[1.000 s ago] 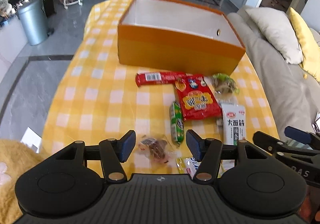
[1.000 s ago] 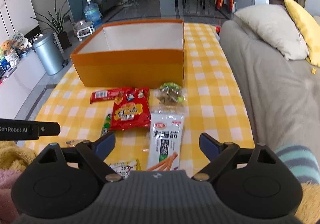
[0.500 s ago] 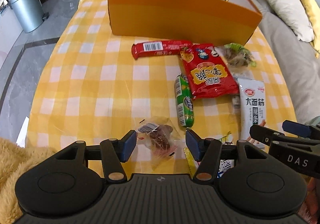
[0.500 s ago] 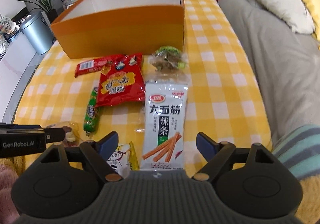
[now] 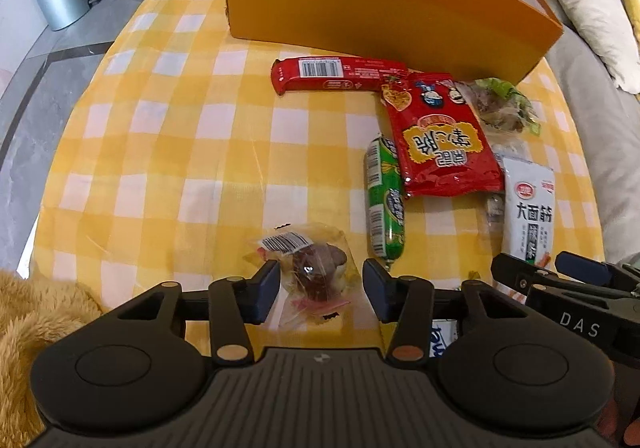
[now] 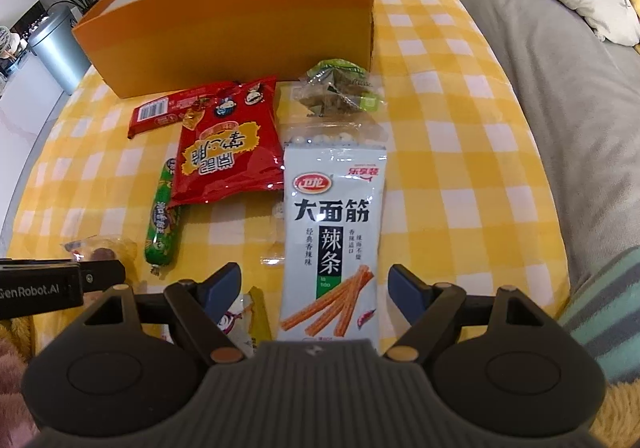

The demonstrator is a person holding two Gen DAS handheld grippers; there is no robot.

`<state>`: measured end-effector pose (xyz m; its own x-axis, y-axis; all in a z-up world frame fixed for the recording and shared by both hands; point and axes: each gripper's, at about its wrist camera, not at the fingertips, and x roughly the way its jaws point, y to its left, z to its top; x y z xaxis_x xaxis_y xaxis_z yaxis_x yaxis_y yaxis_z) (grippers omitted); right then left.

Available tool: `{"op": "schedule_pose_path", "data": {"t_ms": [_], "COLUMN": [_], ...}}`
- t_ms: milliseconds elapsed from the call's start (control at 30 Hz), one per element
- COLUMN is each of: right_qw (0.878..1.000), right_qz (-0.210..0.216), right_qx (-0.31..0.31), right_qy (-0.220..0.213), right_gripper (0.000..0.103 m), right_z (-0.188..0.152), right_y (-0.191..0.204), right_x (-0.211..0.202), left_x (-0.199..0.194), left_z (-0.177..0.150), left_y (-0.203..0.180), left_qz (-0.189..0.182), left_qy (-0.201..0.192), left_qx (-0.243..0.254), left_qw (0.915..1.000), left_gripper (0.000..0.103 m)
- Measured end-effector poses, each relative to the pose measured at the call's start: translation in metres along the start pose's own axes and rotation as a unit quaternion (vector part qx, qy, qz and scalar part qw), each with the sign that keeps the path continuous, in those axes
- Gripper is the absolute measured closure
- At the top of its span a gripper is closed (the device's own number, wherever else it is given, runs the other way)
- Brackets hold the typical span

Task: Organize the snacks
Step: 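Grasp the clear dried-meat bag with the left tool while the right tool grasps the white spicy strip packet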

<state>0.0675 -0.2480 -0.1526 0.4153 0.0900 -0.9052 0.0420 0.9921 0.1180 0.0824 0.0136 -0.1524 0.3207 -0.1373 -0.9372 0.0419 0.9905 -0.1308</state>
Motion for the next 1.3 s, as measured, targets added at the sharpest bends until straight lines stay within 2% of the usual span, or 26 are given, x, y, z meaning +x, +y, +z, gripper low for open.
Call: {"op": "schedule_pose_path", "data": {"t_ms": [67,233,533,600,667,967,1300], "right_qw": [1.000,1.000,0.999,0.999,0.999,0.999,1.000], "right_qz": [-0.002,0.000,-0.008,-0.012,-0.019,-0.017,-0.018], "right_qx": [0.003,0.006,-0.006,-0.011,-0.014,-0.022,-0.025], "right_qy": [0.005,0.020,0.032,0.031,0.029,0.026,-0.003], "right_gripper": [0.026,0.035,0.037,0.042,0.052,0.056,0.056], "right_z": [0.001,0.003,0.004,0.003,0.003,0.002,0.000], "right_y": [-0.001,-0.003,0.002,0.003,0.003,0.004,0.005], "right_x": [0.004,0.013,0.023,0.024,0.023,0.021,0.006], "left_x": [0.003,0.006,0.012,0.012,0.013,0.010,-0.004], "left_z": [0.001,0.001,0.004,0.004,0.004,0.005,0.004], "left_y": [0.000,0.000,-0.001,-0.002,-0.002,-0.002,-0.001], "left_qz": [-0.006,-0.010,-0.005,-0.004,-0.002,-0.001,-0.010], "left_qy": [0.005,0.007,0.013,0.013,0.013,0.008,-0.013], "left_qx": [-0.003,-0.001,0.009,0.012,0.014,0.013,0.005], "left_qw": [1.0000,0.9999,0.9999,0.9998,0.9998,0.9999,0.9999], "left_gripper": [0.052,0.055,0.060,0.061,0.061,0.063,0.064]}}
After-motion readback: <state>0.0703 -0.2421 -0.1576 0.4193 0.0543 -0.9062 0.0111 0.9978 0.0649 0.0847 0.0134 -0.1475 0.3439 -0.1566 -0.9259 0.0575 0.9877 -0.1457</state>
